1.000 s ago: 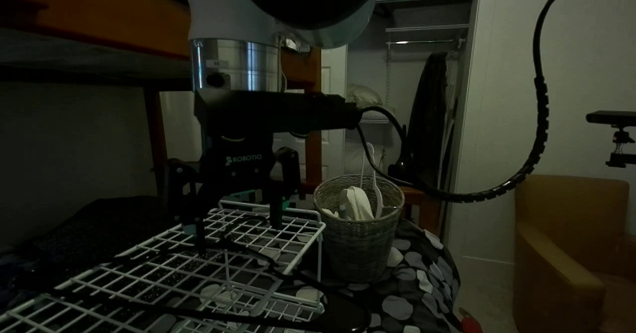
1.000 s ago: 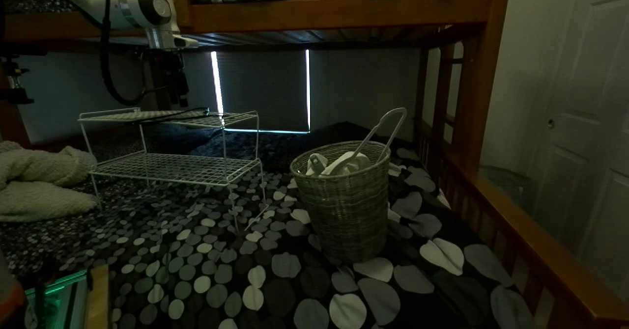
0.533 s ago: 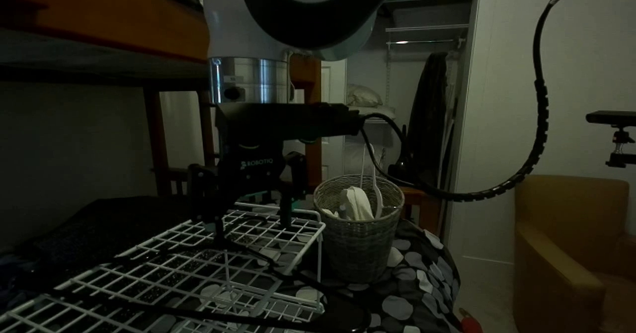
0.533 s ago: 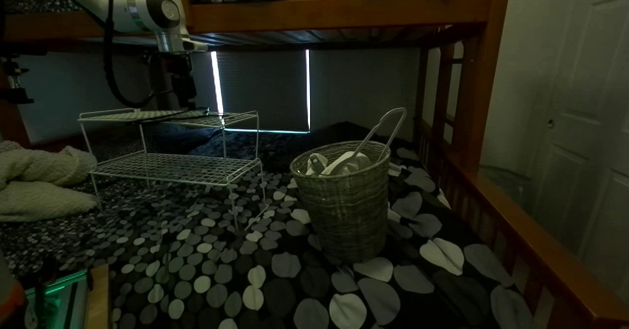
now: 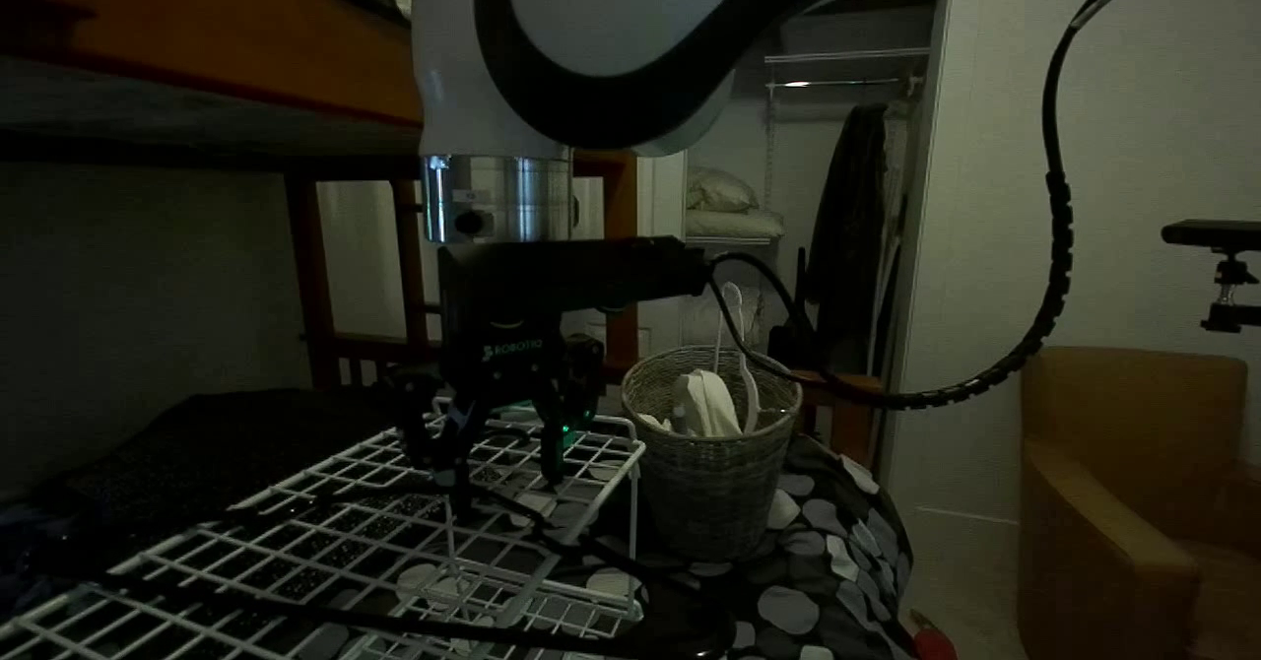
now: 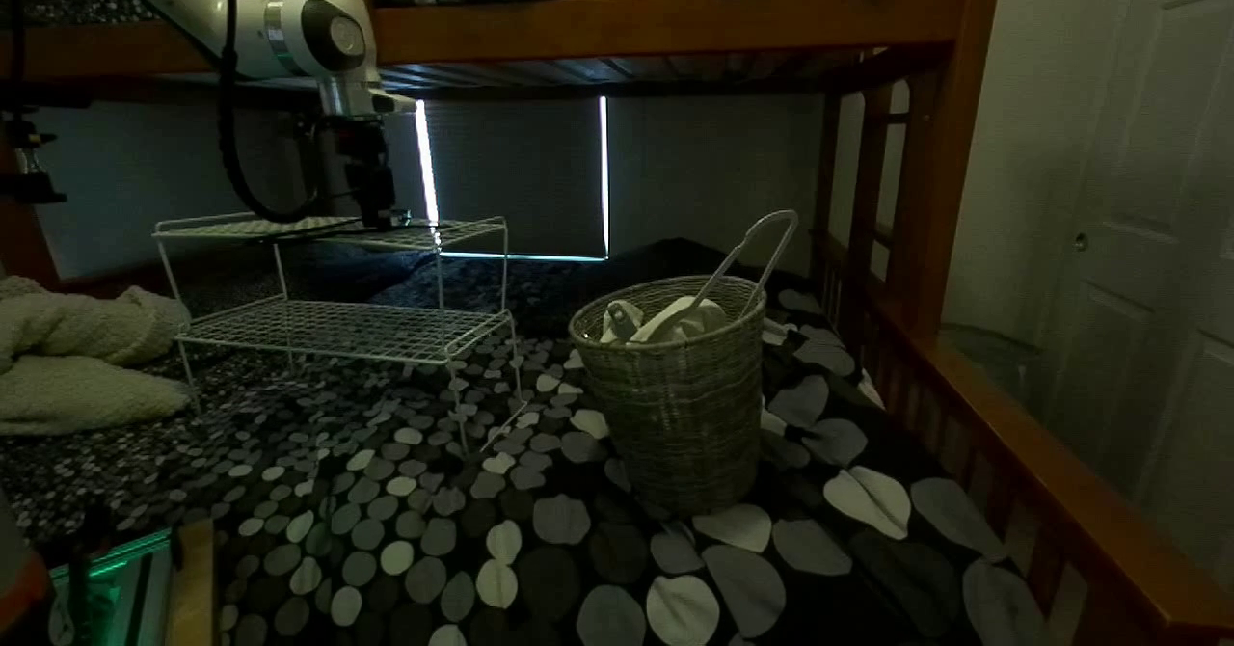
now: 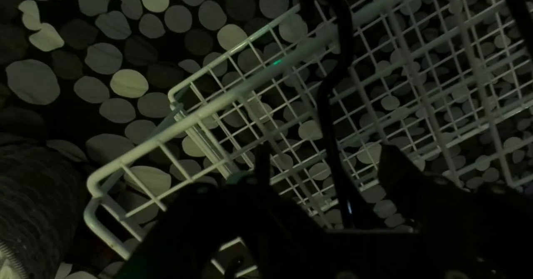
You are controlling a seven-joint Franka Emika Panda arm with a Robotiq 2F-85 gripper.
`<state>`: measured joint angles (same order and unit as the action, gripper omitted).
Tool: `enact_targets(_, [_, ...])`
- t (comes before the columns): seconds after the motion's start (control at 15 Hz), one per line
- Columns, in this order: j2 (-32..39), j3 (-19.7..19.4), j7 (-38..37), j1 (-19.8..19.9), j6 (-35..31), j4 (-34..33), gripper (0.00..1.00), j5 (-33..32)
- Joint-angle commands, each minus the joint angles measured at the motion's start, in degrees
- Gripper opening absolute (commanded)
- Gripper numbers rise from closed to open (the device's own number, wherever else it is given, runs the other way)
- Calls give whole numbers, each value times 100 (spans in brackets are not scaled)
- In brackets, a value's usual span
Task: Pick up the black coat hanger and put it in the basket
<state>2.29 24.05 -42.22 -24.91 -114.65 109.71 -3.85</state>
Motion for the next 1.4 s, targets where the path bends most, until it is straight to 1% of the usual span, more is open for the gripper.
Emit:
enact_targets(0.0, [37, 20, 96, -57, -10, 25, 39, -74])
enact_targets(0.13, [49, 15, 124, -66, -13, 27, 20, -62])
enact_targets(0.2, [44, 14, 132, -68, -29, 32, 16, -55])
enact_targets(0.27, [43, 10, 143, -68, -28, 34, 9, -49])
enact_targets(0.33, [40, 9, 144, -70, -37, 43, 6, -44])
enact_targets(0.4, [37, 7, 149, -70, -46, 54, 0, -37])
enact_targets(0.67, [-2, 4, 135, -74, -24, 41, 2, -76])
enact_targets(1.0, [-450, 139, -83, -188, 3, -25, 2, -461])
enact_targets(1.13, [-603, 196, -187, -177, 68, -51, 2, -574])
enact_targets(1.27, [-972, 154, -393, -58, -44, 181, 2, -415])
enact_targets(1.33, [-1309, 81, -600, 34, -174, 475, 2, -237])
